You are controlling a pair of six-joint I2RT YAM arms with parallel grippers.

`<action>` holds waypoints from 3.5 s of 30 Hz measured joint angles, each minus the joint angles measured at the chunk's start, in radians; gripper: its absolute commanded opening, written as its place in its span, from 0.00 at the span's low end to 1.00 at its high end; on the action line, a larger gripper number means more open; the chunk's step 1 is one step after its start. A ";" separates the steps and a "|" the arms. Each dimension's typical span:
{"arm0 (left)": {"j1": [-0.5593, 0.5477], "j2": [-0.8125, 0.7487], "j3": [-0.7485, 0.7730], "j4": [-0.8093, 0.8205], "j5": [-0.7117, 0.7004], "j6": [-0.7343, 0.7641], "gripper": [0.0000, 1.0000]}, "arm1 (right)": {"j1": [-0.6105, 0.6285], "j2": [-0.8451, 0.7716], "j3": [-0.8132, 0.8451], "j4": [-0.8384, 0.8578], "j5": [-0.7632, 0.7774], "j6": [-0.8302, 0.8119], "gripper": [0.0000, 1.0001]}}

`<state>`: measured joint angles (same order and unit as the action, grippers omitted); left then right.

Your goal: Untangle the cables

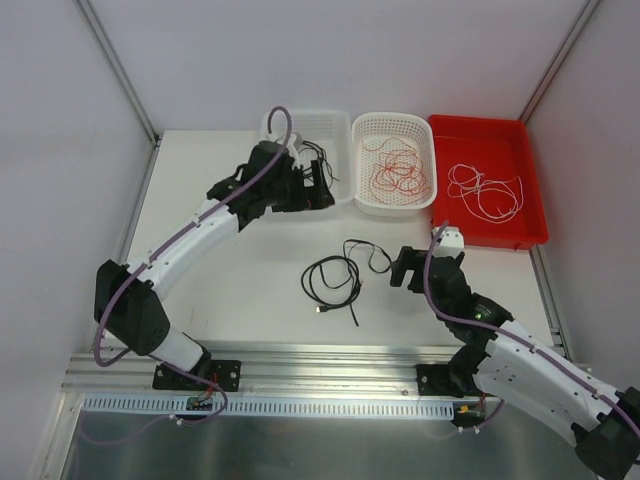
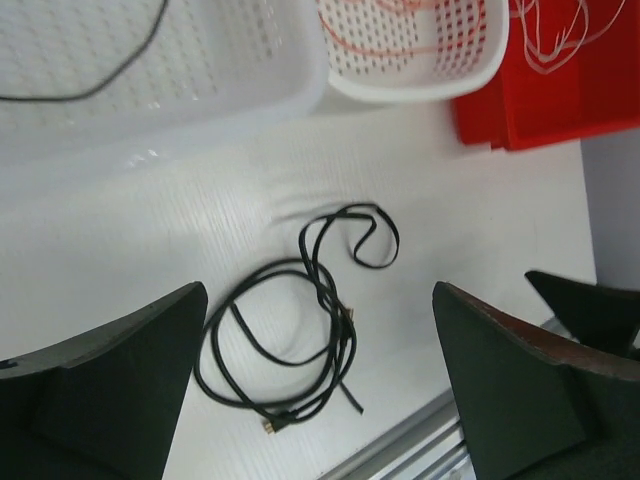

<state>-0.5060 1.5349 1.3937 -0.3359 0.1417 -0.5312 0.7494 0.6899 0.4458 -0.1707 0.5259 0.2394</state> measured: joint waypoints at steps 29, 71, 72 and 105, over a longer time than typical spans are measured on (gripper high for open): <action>-0.437 0.452 0.061 -0.010 -0.511 -0.118 0.60 | 0.000 -0.243 0.082 -0.403 -0.140 0.105 0.99; -0.254 -0.114 0.246 -0.045 -0.615 0.311 0.00 | 0.000 -0.320 0.100 -0.483 -0.088 0.127 0.99; -0.222 -0.101 0.259 -0.047 -0.602 0.309 0.00 | 0.000 -0.320 0.099 -0.483 -0.088 0.127 0.99; 0.145 0.460 0.469 -0.035 -0.247 0.227 0.93 | 0.000 -0.219 0.064 -0.447 -0.130 0.089 0.99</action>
<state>-0.3607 1.9945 1.8626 -0.3710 -0.1055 -0.3038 0.7494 0.4713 0.5102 -0.6182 0.3954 0.3279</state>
